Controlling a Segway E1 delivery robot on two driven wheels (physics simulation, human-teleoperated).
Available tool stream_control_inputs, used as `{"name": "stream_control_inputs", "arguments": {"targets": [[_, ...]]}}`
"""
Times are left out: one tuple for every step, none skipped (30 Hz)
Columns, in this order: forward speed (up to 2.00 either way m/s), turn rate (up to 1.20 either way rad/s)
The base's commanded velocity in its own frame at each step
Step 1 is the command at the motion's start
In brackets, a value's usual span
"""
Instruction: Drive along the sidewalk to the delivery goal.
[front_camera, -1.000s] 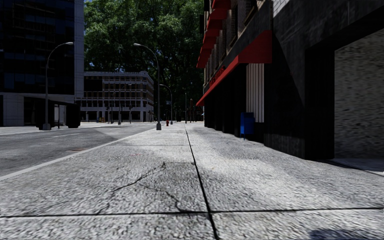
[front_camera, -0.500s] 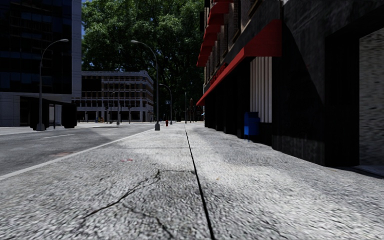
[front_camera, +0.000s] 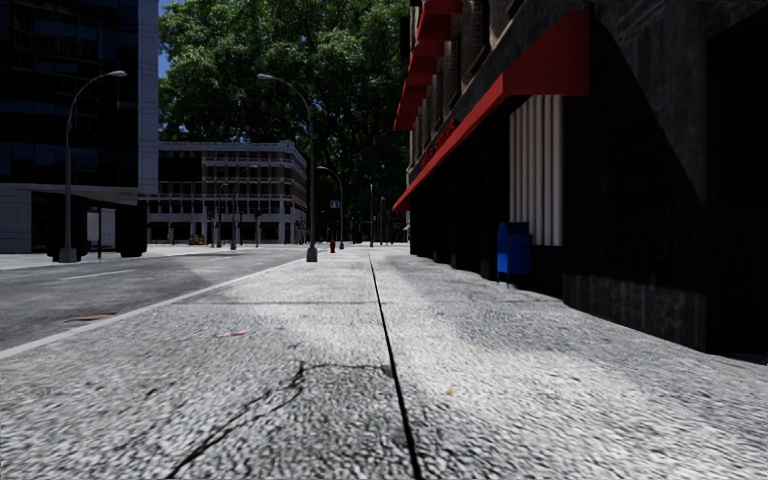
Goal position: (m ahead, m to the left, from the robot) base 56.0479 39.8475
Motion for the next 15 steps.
{"name": "stream_control_inputs", "arguments": {"targets": [[1.14, 0.0], [1.14, 0.0], [1.14, 0.0], [1.14, 0.0], [1.14, 0.0], [1.14, 0.0], [1.14, 0.0], [1.14, 0.0], [1.14, 0.0], [1.14, 0.0], [1.14, 0.0], [1.14, 0.0], [1.14, 0.0], [1.14, 0.0], [1.14, 0.0]]}}
